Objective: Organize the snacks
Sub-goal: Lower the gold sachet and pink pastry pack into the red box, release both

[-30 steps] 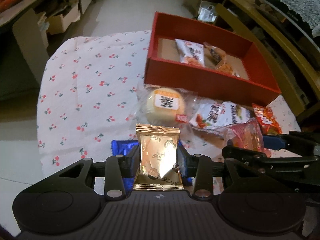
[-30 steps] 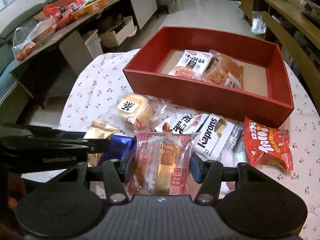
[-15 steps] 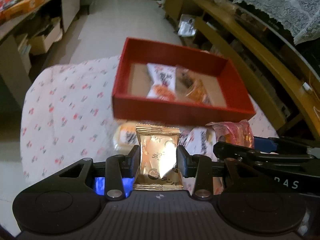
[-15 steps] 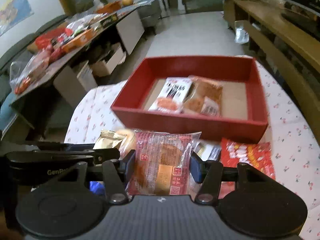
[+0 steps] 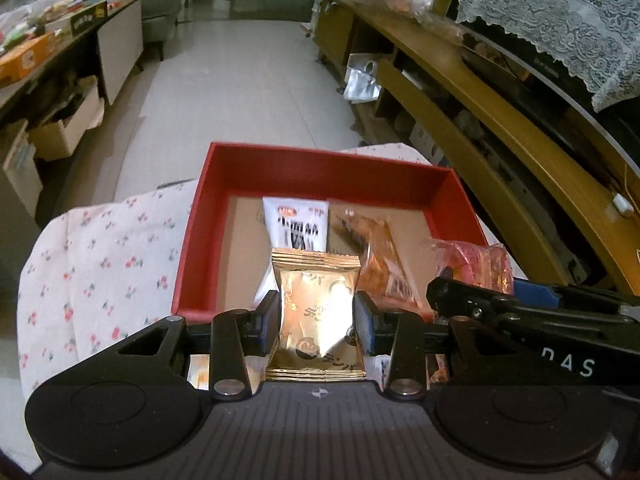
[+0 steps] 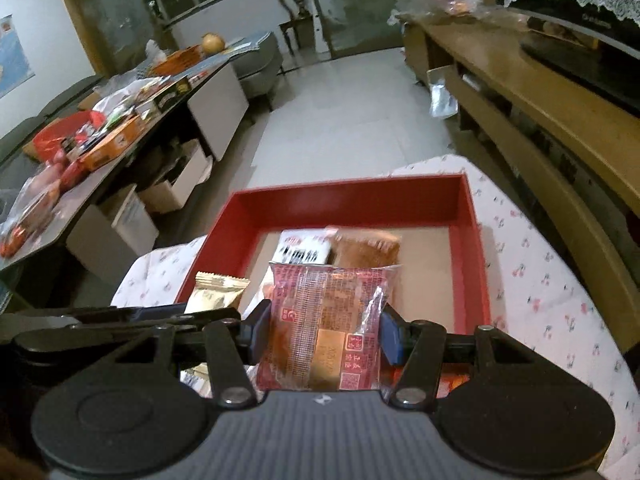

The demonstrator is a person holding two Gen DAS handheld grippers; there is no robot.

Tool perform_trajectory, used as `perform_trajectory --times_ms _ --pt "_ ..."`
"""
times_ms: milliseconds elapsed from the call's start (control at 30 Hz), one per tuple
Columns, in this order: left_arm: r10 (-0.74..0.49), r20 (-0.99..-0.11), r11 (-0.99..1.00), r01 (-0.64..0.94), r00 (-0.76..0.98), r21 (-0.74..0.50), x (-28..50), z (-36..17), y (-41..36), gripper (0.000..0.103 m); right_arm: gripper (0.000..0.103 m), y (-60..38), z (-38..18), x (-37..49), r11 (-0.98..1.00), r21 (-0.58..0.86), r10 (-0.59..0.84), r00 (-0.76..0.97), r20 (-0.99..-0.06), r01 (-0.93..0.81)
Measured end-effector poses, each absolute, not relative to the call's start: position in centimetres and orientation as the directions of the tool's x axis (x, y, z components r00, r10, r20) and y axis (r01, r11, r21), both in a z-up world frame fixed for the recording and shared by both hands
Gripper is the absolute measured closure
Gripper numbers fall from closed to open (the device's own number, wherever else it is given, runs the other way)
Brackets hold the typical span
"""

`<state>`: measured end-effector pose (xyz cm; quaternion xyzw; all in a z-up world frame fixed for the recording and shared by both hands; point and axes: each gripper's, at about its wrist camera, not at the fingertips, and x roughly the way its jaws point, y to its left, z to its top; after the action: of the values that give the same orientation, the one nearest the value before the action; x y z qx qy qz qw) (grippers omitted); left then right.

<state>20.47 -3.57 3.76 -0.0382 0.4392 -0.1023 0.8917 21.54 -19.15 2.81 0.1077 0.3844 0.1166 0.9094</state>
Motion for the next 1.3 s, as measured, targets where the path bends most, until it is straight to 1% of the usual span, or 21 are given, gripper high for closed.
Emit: perform_trajectory --times_ms 467,967,1100,1200,1300 --pt "-0.175 -0.793 0.985 0.114 0.584 -0.133 25.5 1.9 -4.9 0.056 0.041 -19.9 0.9 27.0 0.962 0.265 0.239 0.68 -0.693 -0.068" --pt "-0.129 -0.829 0.991 0.105 0.544 -0.086 26.5 -0.8 -5.4 0.055 0.041 -19.6 -2.0 29.1 0.974 0.223 0.196 0.642 -0.741 -0.039" --pt "-0.129 -0.828 0.991 0.101 0.545 -0.088 26.5 -0.8 -5.3 0.047 0.04 -19.6 -2.3 29.1 0.977 0.211 0.181 0.64 -0.746 -0.029" --pt "-0.128 -0.824 0.991 0.098 0.551 -0.089 26.4 -0.6 -5.1 0.043 0.04 -19.8 -2.4 29.2 0.977 0.214 0.179 0.635 -0.752 -0.023" --pt "-0.129 -0.82 0.991 0.102 0.557 -0.086 26.2 -0.4 -5.2 0.042 0.04 -19.8 -2.2 29.0 0.98 0.2 0.167 0.644 -0.747 -0.022"
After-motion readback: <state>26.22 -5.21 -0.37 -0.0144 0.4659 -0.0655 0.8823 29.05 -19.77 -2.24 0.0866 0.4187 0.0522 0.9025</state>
